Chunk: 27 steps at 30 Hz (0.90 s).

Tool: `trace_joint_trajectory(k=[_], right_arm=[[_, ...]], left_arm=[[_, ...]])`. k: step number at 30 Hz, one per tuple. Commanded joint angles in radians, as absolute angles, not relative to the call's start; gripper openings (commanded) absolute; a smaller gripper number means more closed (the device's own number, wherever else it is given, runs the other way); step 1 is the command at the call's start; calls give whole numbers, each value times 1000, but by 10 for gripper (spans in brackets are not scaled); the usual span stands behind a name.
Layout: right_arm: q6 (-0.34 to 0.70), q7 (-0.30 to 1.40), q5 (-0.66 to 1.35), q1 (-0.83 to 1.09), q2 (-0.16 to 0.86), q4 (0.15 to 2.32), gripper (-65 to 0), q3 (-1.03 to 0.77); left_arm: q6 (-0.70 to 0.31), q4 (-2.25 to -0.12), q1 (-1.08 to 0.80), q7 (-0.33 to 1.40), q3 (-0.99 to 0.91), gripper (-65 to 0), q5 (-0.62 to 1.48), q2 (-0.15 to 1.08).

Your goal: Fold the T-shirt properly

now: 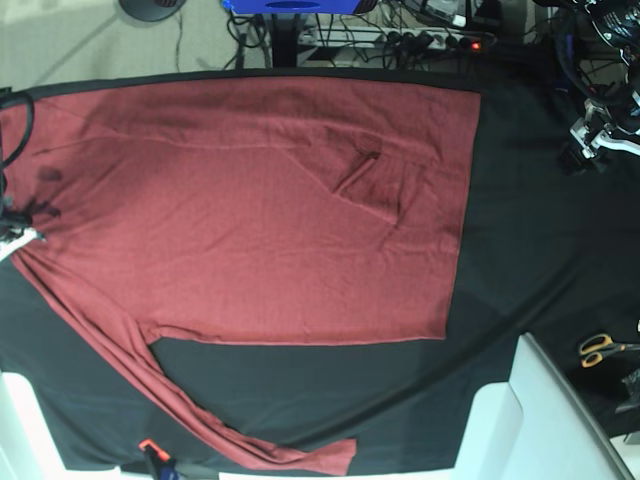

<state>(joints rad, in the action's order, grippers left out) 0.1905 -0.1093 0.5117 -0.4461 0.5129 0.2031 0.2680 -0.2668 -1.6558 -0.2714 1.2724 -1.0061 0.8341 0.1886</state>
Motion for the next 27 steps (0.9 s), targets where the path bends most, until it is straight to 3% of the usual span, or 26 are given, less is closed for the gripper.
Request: trace_joint_trajectory(k=[1, 6, 18, 27], right_arm=[[189, -117, 512, -444, 538, 236, -648, 266], [189, -104, 512, -309, 541, 429, -648, 203], [189, 191, 507, -13, 532, 993, -648, -131], [189, 338, 507, 99, 478, 1165, -648, -236]], left_arm=[[-272, -1670, -272, 1267, -1010, -118, 846, 206], [-272, -1670, -269, 1267, -1006, -118, 846, 206], [-272, -1670, -263, 1260, -900, -118, 842, 206], [-272, -1641, -243, 1260, -900, -118, 842, 205]])
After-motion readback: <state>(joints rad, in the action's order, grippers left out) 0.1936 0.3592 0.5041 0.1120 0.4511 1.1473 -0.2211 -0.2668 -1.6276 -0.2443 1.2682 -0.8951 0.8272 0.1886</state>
